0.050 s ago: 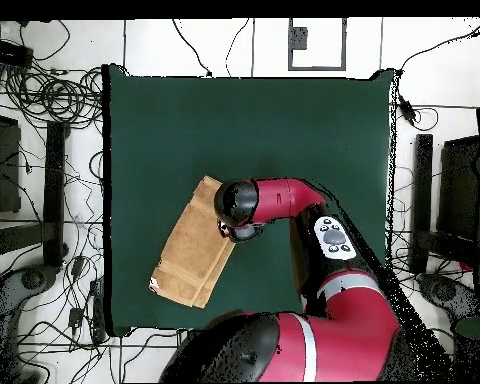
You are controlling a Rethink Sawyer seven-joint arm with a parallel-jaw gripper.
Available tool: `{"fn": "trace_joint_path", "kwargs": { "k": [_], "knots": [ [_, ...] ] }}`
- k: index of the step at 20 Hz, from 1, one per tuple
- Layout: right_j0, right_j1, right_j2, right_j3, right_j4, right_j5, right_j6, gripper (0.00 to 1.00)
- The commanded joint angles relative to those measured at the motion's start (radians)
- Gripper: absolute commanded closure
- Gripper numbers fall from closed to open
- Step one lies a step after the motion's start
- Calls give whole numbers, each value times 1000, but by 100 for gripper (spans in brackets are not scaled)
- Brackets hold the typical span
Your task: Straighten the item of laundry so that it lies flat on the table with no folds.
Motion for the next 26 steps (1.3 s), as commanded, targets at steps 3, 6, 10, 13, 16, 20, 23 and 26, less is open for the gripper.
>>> {"fn": "trace_joint_path", "kwargs": {
  "k": [3,6,10,13,16,20,23,26],
  "knots": [
    [-22,235,6,-69,-104,-229,26,100],
    [-23,233,7,-66,-109,-232,25,100],
    [-25,234,10,-68,-110,-234,23,100],
    [-20,233,6,-71,-109,-223,25,100],
    [-3,221,-11,-73,-117,-231,55,100],
    [1,151,-29,-27,-144,-249,55,100],
    [-13,67,-41,19,-163,-227,21,100],
    [-34,-55,-61,63,-179,-152,-36,100]
  ]
}}
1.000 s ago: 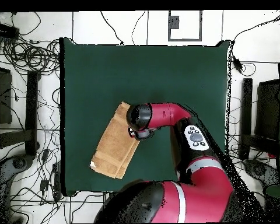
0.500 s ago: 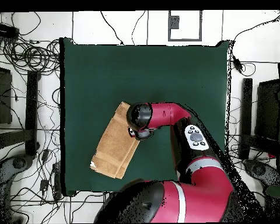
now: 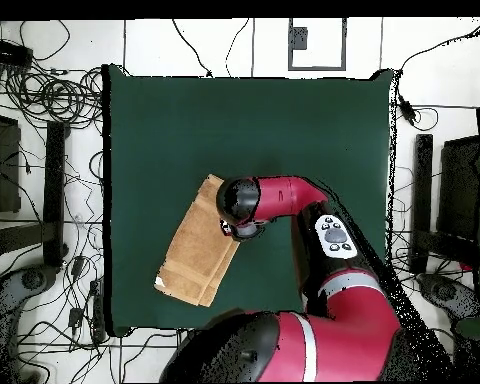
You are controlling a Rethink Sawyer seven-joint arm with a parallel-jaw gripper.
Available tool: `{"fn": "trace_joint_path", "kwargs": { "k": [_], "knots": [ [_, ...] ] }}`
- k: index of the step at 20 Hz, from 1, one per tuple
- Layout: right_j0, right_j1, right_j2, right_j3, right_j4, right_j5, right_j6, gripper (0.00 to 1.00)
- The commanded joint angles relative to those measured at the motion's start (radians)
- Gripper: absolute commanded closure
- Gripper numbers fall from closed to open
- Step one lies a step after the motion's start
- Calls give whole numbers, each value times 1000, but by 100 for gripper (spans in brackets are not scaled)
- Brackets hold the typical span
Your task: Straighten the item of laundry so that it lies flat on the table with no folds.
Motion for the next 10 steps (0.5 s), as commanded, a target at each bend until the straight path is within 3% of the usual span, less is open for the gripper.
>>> {"fn": "trace_joint_path", "kwargs": {
  "k": [1,10],
  "knots": [
    [-45,-88,-62,78,-166,-135,-60,100],
    [-132,-216,-64,44,-276,21,-229,100]
  ]
}}
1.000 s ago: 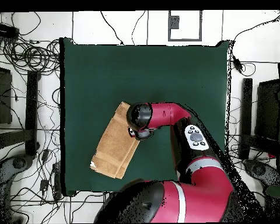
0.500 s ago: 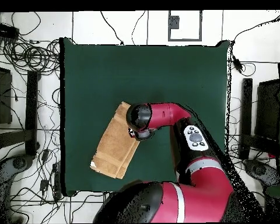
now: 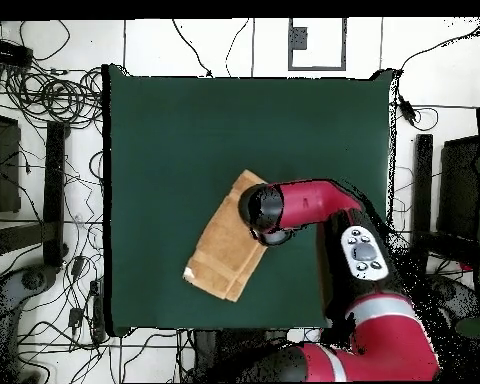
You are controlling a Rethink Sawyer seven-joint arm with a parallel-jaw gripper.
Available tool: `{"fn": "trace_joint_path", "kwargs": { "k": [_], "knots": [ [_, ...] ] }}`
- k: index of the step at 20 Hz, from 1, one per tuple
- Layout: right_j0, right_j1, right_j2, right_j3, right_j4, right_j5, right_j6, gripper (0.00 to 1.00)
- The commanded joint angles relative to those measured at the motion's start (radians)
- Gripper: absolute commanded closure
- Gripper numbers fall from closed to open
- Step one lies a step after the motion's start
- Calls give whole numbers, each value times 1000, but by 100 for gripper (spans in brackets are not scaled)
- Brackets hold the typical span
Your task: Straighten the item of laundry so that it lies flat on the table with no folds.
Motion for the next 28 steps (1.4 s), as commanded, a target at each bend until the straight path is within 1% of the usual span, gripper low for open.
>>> {"fn": "trace_joint_path", "kwargs": {
  "k": [1,4,7,11,16,19,21,24,26,28],
  "knots": [
    [-84,-114,-28,7,-135,52,-248,100],
    [-122,-154,-7,-5,-160,95,-319,100],
    [-156,-201,22,-3,-166,135,-373,100],
    [-186,-282,64,16,-143,202,-422,100],
    [-244,-352,129,10,-76,250,-473,100],
    [-280,-377,169,24,-37,234,-475,100],
    [-306,-379,199,43,-3,182,-451,100],
    [-321,-373,216,55,8,141,-432,100],
    [-330,-368,224,76,2,91,-415,100],
    [-342,-361,233,76,-4,65,-407,100]
  ]
}}
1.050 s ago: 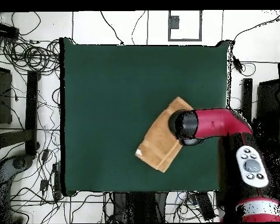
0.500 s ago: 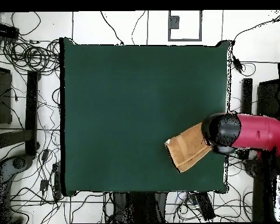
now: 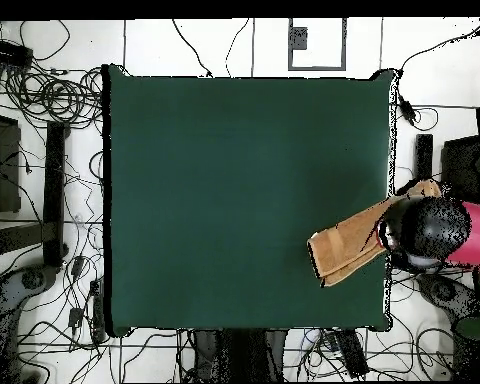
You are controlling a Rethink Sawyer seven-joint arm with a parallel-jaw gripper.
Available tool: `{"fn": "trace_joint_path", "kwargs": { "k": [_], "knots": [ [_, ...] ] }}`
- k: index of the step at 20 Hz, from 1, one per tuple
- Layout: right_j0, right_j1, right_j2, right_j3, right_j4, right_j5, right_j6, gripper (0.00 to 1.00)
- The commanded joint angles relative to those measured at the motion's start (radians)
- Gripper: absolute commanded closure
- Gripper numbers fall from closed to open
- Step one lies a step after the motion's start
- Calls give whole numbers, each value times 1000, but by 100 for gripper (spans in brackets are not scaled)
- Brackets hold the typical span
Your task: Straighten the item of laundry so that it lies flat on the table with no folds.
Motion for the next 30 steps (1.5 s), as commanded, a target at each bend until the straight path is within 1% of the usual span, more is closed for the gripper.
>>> {"fn": "trace_joint_path", "kwargs": {
  "k": [1,4,8,12,16,19,23,24,27,28,30],
  "knots": [
    [-8,15,177,82,35,-96,-247,100],
    [-20,18,190,100,34,-159,-209,100],
    [-19,36,197,96,33,-196,-163,100],
    [-40,40,228,111,74,-218,-160,100],
    [-53,38,254,65,116,-37,-254,100],
    [-56,36,258,60,112,-31,-263,100],
    [-67,44,265,83,77,-115,-247,100],
    [-65,63,264,87,65,-139,-232,100],
    [-64,80,264,92,48,-166,-213,100],
    [-58,93,254,94,29,-182,-203,100],
    [-53,95,250,91,15,-175,-205,100]
  ]
}}
